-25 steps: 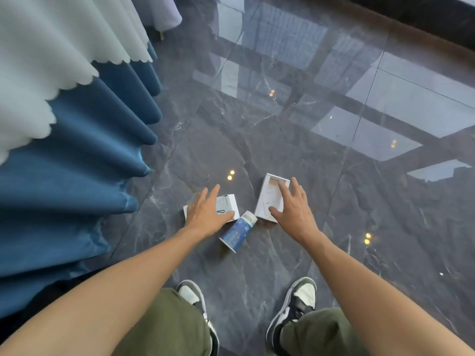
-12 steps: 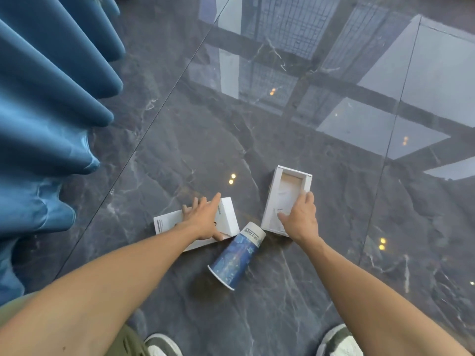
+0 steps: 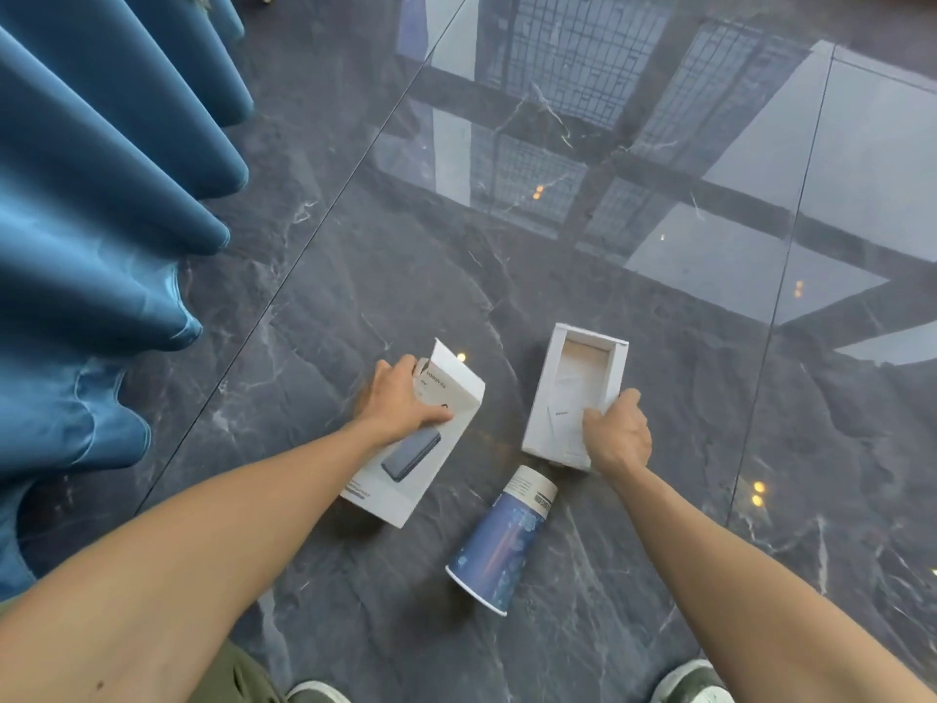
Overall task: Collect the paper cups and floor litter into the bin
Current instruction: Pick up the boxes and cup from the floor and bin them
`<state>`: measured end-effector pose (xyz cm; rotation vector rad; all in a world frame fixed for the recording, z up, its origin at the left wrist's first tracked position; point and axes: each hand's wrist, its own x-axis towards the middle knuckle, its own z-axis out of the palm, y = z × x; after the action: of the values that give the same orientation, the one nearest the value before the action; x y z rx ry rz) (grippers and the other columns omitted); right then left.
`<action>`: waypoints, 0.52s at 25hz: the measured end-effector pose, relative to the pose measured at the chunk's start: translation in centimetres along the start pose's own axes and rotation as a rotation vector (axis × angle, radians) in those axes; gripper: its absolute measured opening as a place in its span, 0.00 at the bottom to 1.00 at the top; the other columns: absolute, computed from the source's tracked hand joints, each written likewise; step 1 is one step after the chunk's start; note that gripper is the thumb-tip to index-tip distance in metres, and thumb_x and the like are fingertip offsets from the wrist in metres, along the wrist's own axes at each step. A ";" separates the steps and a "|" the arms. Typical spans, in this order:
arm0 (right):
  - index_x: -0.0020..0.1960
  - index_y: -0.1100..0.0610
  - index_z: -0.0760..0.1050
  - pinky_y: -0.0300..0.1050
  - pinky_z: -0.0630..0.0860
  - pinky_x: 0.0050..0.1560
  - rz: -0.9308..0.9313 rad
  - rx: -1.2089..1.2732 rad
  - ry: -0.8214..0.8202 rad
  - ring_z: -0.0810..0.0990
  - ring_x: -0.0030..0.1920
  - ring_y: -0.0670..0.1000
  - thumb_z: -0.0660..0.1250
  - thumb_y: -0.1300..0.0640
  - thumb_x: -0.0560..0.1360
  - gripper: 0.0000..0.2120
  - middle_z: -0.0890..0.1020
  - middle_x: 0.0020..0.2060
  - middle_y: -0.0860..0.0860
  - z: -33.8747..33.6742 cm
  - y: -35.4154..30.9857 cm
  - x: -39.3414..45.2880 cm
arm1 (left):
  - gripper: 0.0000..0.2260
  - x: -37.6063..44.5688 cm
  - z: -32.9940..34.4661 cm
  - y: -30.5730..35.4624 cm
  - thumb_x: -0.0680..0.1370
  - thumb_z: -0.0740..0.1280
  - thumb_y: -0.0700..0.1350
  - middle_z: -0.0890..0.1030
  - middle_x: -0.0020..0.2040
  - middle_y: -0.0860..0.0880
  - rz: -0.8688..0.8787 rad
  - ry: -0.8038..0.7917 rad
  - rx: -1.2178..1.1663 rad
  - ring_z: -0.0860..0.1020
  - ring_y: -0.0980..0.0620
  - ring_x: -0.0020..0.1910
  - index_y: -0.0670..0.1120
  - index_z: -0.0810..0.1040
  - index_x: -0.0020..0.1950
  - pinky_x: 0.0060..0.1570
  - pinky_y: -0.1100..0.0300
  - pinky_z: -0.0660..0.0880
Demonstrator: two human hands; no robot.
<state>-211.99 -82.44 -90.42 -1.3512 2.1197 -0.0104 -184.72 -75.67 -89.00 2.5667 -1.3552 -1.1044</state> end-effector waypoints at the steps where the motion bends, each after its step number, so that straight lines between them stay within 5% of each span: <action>1: 0.56 0.60 0.65 0.57 0.77 0.52 -0.005 0.042 0.008 0.79 0.54 0.65 0.64 0.55 0.79 0.12 0.79 0.53 0.60 -0.7 -0.7 -0.1 | 0.27 0.3 -0.5 0.3 0.66 0.81 0.61 0.79 0.57 0.46 -0.002 0.016 -0.064 0.79 0.42 0.56 0.51 0.72 0.55 0.54 0.49 0.77; 5: 0.58 0.60 0.66 0.57 0.79 0.48 -0.024 0.364 -0.002 0.80 0.48 0.61 0.63 0.54 0.78 0.13 0.78 0.48 0.54 -3.3 -4.5 -0.6 | 0.24 1.3 -2.4 2.2 0.71 0.79 0.55 0.80 0.50 0.50 -0.034 0.005 -0.395 0.80 0.44 0.53 0.46 0.71 0.57 0.55 0.48 0.78; 8: 0.56 0.58 0.72 0.58 0.82 0.48 -0.098 0.557 -0.095 0.82 0.50 0.57 0.66 0.53 0.75 0.13 0.79 0.47 0.51 -4.5 -7.0 -2.0 | 0.26 1.3 -3.5 3.5 0.74 0.77 0.55 0.82 0.58 0.46 -0.112 0.003 -0.683 0.81 0.45 0.57 0.42 0.72 0.63 0.57 0.49 0.79; 13: 0.44 0.56 0.74 0.44 0.74 0.36 -0.334 0.386 -0.182 0.77 0.40 0.49 0.69 0.53 0.73 0.07 0.79 0.43 0.50 -5.2 -8.1 -5.0 | 0.20 -1.6 -5.2 4.9 0.81 0.69 0.58 0.86 0.54 0.46 -0.178 -0.080 -0.990 0.83 0.53 0.44 0.43 0.79 0.62 0.37 0.60 0.77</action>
<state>-206.58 -83.75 -81.12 -1.3905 1.6201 -0.3965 -185.63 -78.99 -82.60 1.9033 -0.3695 -1.4211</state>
